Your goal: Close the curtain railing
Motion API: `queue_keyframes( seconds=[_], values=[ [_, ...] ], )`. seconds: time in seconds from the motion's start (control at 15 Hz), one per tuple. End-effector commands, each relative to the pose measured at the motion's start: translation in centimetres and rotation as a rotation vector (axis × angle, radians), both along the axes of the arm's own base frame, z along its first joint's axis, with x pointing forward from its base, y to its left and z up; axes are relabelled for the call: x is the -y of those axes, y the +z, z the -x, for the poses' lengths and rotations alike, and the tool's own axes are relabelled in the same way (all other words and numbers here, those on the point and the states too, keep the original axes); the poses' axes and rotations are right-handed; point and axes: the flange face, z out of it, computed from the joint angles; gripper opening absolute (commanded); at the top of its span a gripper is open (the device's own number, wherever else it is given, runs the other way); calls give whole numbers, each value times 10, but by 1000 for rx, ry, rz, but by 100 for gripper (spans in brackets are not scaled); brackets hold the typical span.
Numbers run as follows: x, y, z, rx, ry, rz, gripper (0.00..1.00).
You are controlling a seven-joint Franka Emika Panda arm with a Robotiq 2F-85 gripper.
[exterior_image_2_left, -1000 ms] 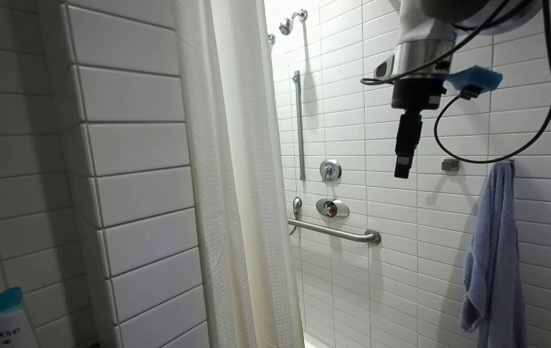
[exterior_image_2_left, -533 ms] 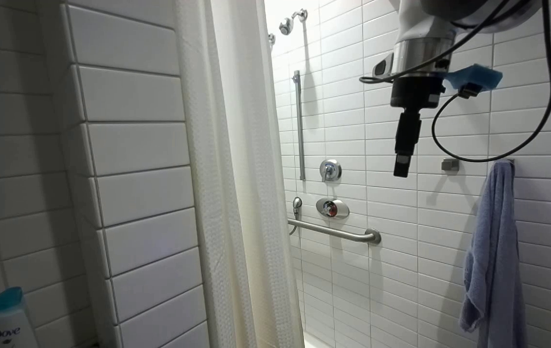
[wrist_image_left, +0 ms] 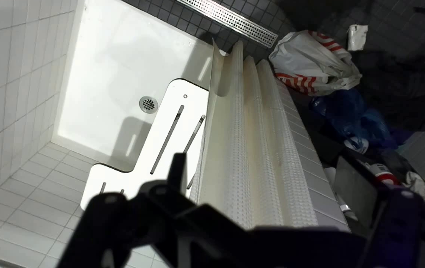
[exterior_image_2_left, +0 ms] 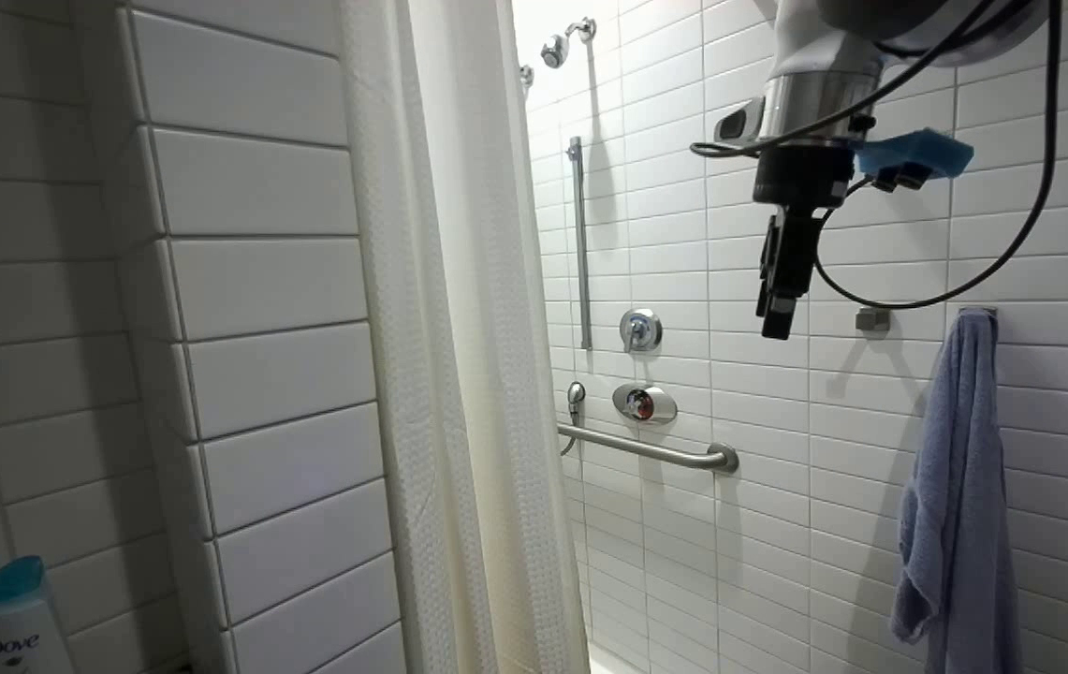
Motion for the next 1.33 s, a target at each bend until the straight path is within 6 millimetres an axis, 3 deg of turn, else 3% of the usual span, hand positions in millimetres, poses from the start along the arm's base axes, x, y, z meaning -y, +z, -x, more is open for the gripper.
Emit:
queue_keyframes(
  seconds=[0.0,0.53,1.27],
  values=[
    [1,3,-1,16,78,-9,100],
    [7,1,-2,67,155,-3,100],
    [5,2,-5,55,131,14,100]
  ],
)
